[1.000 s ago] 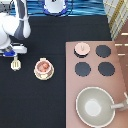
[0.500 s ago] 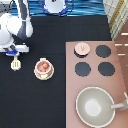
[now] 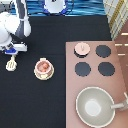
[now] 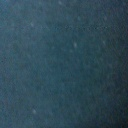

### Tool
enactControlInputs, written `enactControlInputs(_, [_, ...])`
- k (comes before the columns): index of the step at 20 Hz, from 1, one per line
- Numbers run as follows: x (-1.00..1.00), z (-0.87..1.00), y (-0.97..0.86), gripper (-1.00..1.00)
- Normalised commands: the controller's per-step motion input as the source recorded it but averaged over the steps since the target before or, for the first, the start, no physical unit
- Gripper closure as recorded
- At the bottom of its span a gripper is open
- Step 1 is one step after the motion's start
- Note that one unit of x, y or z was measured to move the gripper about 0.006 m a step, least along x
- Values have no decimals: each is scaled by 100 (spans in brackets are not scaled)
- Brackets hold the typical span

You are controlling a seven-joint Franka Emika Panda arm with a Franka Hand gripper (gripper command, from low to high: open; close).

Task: Take the lid off the pot, put the pot on the plate, and use the tool to push the pot to the front of the table.

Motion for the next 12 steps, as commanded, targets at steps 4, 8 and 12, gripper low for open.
enactControlInputs(4, [-45,96,27,100])
enactControlInputs(8, [-52,84,60,100])
enactControlInputs(12, [-42,65,57,100])
